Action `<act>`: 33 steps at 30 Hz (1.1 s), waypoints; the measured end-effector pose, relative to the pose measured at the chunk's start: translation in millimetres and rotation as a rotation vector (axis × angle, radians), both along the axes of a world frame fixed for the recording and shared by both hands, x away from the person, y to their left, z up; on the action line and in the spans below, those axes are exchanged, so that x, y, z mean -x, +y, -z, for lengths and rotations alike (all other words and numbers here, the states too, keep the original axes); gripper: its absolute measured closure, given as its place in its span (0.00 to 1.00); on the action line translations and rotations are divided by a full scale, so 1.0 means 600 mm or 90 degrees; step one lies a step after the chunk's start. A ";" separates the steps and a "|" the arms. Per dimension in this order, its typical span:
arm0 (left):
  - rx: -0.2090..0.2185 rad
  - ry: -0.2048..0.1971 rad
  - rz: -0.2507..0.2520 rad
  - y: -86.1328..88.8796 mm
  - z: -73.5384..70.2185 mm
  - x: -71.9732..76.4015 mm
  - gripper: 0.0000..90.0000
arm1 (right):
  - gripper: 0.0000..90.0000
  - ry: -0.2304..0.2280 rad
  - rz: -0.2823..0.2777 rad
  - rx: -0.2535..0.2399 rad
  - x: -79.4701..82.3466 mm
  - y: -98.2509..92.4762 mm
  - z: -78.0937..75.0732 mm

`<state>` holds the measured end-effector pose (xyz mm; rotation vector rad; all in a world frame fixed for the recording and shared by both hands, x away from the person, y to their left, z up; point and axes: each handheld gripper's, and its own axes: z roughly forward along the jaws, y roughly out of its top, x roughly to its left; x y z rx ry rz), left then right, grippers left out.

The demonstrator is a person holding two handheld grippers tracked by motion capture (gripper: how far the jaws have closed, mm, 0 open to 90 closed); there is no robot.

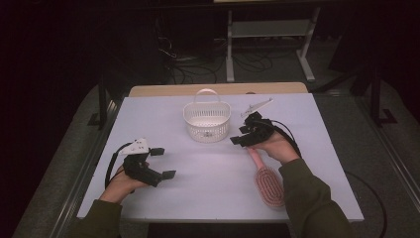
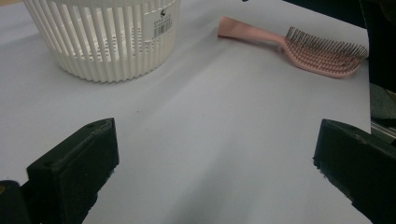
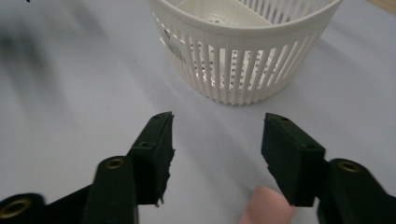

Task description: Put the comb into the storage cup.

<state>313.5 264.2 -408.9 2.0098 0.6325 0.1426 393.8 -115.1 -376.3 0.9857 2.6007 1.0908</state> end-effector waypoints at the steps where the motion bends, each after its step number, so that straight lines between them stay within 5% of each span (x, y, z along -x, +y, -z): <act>1: 0.000 0.000 0.000 0.000 0.000 0.000 0.00 | 0.53 0.001 -0.001 0.001 0.000 0.000 0.001; 18: -0.001 0.000 -0.001 0.000 0.001 0.000 0.00 | 0.99 0.015 -0.007 0.035 -0.008 0.001 0.011; 33: -0.002 0.000 -0.001 0.000 0.001 0.000 0.00 | 0.99 0.015 -0.008 0.062 -0.017 0.002 0.023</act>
